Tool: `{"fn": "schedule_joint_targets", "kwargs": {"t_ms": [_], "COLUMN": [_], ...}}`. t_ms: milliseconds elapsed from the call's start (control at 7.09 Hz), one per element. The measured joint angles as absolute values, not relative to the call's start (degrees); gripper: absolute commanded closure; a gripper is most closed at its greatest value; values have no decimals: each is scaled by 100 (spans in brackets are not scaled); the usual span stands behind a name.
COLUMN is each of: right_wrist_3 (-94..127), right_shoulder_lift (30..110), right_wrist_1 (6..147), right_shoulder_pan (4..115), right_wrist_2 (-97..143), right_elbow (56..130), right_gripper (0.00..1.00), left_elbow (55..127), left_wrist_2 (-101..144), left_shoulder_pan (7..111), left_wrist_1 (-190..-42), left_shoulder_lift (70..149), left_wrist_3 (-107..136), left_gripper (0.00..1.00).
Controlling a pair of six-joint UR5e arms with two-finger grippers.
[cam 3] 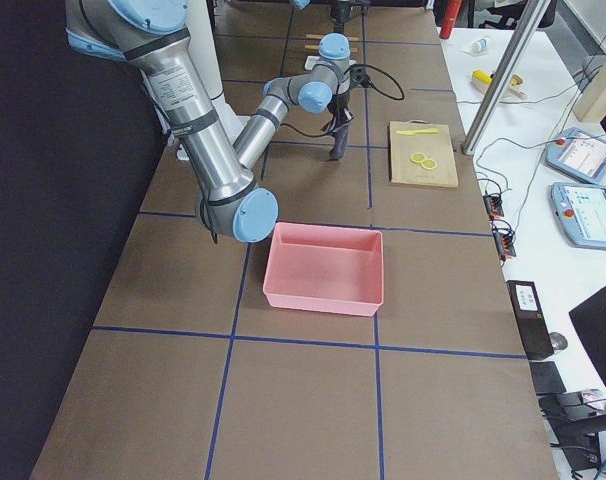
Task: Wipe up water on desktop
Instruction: 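Release the towel from the left gripper while the right gripper carries it away, then wipe the towel across the table surface with the right gripper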
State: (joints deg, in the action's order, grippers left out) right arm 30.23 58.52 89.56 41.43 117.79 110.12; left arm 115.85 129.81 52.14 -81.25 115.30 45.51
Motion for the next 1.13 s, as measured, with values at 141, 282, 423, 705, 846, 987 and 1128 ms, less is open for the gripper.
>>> {"fn": "schedule_joint_targets", "kwargs": {"t_ms": [141, 282, 423, 705, 846, 987, 1128], "right_wrist_3": [3333, 3511, 3723, 4210, 4292, 4323, 4466], "right_shoulder_lift": [5862, 5892, 5953, 6303, 6468, 6563, 6652], "right_wrist_1": [9378, 9646, 9805, 9968, 10117, 10264, 10331], "right_shoulder_pan": [4199, 4268, 4336, 4377, 4364, 4325, 4203], "right_wrist_2": [11770, 11740, 11702, 11673, 11665, 11655, 11626], "right_elbow": [11101, 11166, 11219, 11487, 11613, 11675, 11702], "right_gripper": [100, 100, 100, 100, 100, 100, 100], "left_elbow": [11624, 11656, 11622, 11314, 11005, 10671, 10478], "left_wrist_2": [12894, 12880, 12886, 12950, 13073, 13189, 13248], "left_shoulder_pan": [5620, 6134, 6708, 7787, 8269, 8679, 8966], "left_wrist_1": [-7968, -7917, -7905, -7910, -7951, -8049, -8214], "left_shoulder_lift": [11049, 10482, 9958, 9222, 8926, 8653, 8390], "left_wrist_3": [3524, 2580, 1679, 386, -196, -759, -1112], "left_gripper": [0, 0, 0, 0, 0, 0, 0]}}
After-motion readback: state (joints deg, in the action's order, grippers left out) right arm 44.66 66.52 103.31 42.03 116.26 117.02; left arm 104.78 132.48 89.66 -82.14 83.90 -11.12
